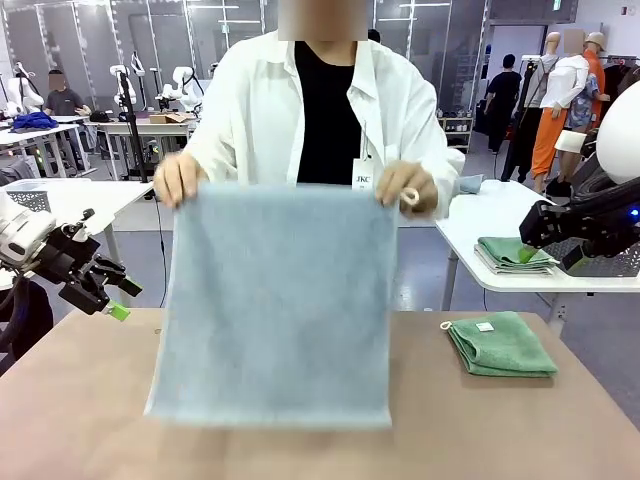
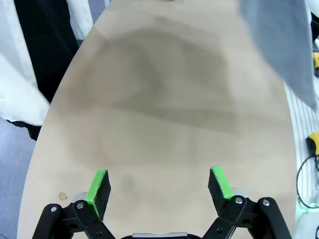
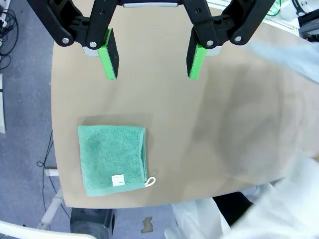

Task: Fold the towels and place them in the basket.
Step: When a person lays out a Towel with hook on the table, fold it in half twice.

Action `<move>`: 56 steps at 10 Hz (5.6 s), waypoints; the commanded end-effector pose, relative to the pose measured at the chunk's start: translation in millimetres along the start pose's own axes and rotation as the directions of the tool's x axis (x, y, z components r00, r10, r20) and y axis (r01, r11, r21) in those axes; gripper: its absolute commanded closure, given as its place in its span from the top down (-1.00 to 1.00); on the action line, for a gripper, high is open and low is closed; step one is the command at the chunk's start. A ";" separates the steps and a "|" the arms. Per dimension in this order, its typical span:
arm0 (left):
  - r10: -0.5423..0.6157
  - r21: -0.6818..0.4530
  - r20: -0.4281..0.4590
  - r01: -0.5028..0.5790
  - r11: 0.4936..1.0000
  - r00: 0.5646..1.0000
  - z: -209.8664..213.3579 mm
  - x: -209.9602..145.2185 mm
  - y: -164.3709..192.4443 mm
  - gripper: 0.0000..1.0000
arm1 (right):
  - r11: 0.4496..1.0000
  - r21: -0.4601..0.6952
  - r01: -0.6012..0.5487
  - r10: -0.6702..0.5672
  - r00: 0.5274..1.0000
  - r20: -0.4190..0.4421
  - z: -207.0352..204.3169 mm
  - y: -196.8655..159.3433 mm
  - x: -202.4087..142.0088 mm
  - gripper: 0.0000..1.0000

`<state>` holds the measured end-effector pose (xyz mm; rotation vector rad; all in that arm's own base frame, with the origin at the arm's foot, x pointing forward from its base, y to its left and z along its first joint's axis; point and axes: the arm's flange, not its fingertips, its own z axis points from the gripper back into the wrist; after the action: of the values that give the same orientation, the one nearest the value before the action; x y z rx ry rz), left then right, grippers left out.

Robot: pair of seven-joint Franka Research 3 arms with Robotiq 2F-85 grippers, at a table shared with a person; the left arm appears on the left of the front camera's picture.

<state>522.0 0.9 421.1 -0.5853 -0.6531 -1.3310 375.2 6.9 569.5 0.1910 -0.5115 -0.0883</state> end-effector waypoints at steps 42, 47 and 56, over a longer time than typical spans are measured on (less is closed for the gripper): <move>-0.258 -0.035 -0.592 0.295 0.955 0.764 -182.2 66.1 -190.9 0.99 | 0.010 0.421 -0.907 0.997 -0.024 -0.076 -195.0 180.9 -177.8 0.38; -0.194 -0.056 -0.654 0.209 0.976 0.731 -215.5 54.8 -207.9 0.99 | -0.048 0.455 -0.889 0.994 -0.088 -0.067 -228.1 179.9 -192.3 0.38; -0.226 -0.097 -0.665 0.218 0.971 0.712 -238.6 38.3 -195.4 0.99 | -0.012 0.446 -0.895 0.995 -0.057 -0.087 -258.1 181.7 -197.2 0.38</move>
<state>358.1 -226.2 293.0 -0.0144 -0.0961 -1.6504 339.0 251.1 297.2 0.0437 -0.1003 1.5518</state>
